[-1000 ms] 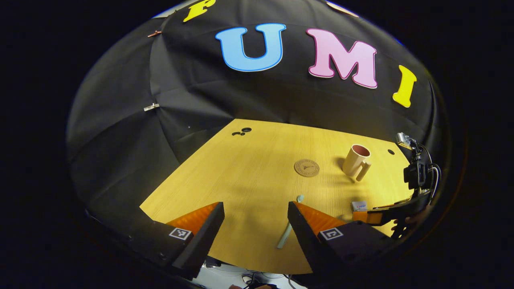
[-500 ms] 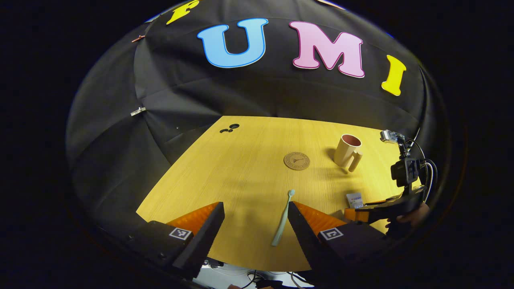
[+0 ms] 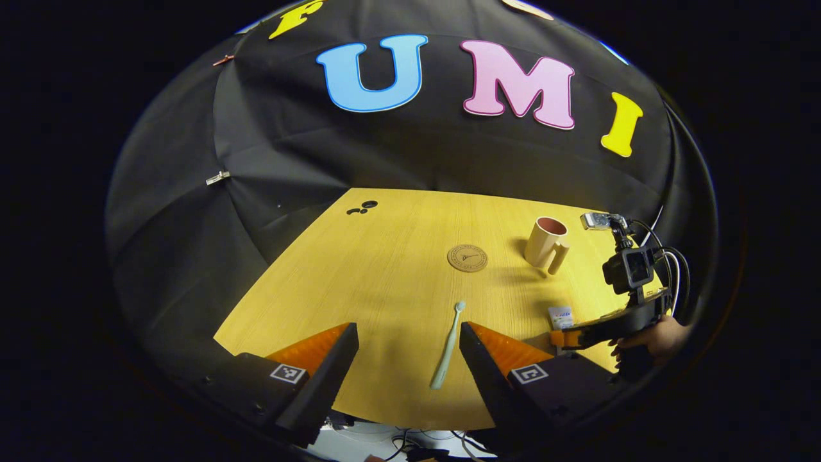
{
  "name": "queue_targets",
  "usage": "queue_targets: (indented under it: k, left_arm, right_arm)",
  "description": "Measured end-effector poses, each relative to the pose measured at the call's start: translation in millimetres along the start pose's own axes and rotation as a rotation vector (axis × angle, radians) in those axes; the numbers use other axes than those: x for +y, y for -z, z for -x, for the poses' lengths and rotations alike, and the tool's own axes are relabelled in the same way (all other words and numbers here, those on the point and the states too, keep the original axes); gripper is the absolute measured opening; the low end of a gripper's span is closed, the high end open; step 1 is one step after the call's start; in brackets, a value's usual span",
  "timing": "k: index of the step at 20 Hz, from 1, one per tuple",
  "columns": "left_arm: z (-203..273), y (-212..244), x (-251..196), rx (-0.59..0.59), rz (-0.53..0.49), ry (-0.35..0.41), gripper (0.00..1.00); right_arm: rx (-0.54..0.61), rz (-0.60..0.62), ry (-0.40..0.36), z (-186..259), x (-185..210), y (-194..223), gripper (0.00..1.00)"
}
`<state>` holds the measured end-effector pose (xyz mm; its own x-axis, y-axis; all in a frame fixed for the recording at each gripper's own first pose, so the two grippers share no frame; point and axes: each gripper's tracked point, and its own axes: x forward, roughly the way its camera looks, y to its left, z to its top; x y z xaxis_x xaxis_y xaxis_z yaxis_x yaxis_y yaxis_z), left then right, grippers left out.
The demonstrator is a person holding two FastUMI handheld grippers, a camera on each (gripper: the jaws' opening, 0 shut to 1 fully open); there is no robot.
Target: Put the toothbrush and toothpaste on the desktop into the cup, then pick up the cup and place it on the coaster on the desktop.
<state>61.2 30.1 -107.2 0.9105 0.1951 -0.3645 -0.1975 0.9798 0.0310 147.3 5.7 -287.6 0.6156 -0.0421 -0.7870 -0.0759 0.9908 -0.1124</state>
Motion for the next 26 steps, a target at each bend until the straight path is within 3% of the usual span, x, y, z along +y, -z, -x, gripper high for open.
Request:
queue_targets:
  k: [1, 3, 4, 5, 8, 14, 20, 26]
  left_arm:
    - [1, 3, 1, -0.001, 0.0, 0.004, 1.0]
    - [4, 7, 4, -0.002, 0.002, 0.009, 1.0]
    - [5, 9, 7, -0.002, 0.004, 0.01, 1.0]
    - [5, 12, 9, -0.003, 0.006, 0.012, 1.0]
    - [4, 18, 14, 0.006, 0.012, 0.019, 1.0]
    - [-16, 32, 5, 0.057, 0.009, 0.11, 1.0]
    - [-71, 60, -25, 0.178, -0.059, 0.19, 0.96]
    - [-114, 83, -55, 0.278, -0.083, 0.233, 0.91]
  right_arm:
    - [-0.009, -0.008, -0.003, 4, 0, -3, 0.55]
    - [-0.031, -0.025, 0.006, 2, 3, 0, 0.41]
    - [-0.04, -0.018, 0.004, 3, 4, 2, 0.43]
    - [-0.037, -0.008, -0.003, 3, 7, 2, 0.31]
    - [-0.03, -0.002, -0.035, 4, 11, 4, 0.24]
    - [-0.041, -0.107, -0.092, 24, -3, 2, 0.23]
    - [-0.124, -0.059, -0.098, 69, -34, -7, 0.23]
    - [-0.135, -0.11, -0.136, 91, -57, -3, 0.23]
